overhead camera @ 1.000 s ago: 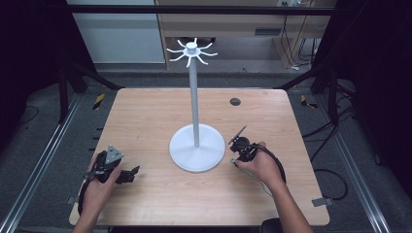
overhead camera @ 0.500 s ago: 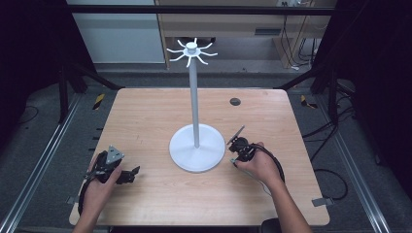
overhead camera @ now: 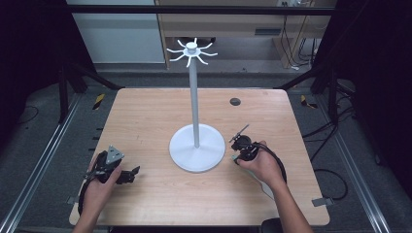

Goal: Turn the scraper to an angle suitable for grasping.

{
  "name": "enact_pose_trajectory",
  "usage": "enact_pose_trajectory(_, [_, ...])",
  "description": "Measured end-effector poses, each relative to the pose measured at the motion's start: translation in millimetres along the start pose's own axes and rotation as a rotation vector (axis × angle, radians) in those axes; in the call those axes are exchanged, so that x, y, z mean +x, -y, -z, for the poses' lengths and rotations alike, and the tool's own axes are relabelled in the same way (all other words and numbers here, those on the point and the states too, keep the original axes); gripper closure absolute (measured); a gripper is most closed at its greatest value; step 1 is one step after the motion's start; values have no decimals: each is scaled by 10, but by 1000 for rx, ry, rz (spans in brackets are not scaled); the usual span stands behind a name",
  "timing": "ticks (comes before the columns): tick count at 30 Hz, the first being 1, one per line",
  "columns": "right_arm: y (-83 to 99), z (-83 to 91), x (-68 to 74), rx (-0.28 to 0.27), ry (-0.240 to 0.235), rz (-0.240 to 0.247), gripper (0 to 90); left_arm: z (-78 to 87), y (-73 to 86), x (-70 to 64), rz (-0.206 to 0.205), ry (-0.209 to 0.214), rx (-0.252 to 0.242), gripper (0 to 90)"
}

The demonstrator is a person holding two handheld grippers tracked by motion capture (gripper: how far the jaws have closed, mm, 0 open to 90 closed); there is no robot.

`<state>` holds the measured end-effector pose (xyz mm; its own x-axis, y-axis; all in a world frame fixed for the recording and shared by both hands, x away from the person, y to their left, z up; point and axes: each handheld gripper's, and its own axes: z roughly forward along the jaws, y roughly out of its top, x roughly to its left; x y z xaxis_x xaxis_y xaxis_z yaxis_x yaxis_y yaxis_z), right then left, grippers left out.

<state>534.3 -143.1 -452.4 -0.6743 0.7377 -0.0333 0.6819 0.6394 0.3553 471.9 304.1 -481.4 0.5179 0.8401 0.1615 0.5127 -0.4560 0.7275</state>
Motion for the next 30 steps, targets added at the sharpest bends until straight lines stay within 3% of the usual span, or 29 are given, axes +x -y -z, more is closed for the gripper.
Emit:
enact_pose_trajectory(4, [39, 187, -15, -90, -22, -43, 744, 0, -1, -3, -1, -1, 1, 34])
enact_pose_trajectory(11, [85, 466, -60, -216, -32, -68, 745, 1, 1, 0, -1, -1, 3, 34])
enact_pose_trajectory(19, [77, 714, -94, -310, -16, -73, 746, 4, 3, 0, -1, 1, 4, 34])
enact_pose_trajectory(30, [69, 972, -97, -393, 6, -74, 747, 8, 6, 7, 2, 0, 4, 34])
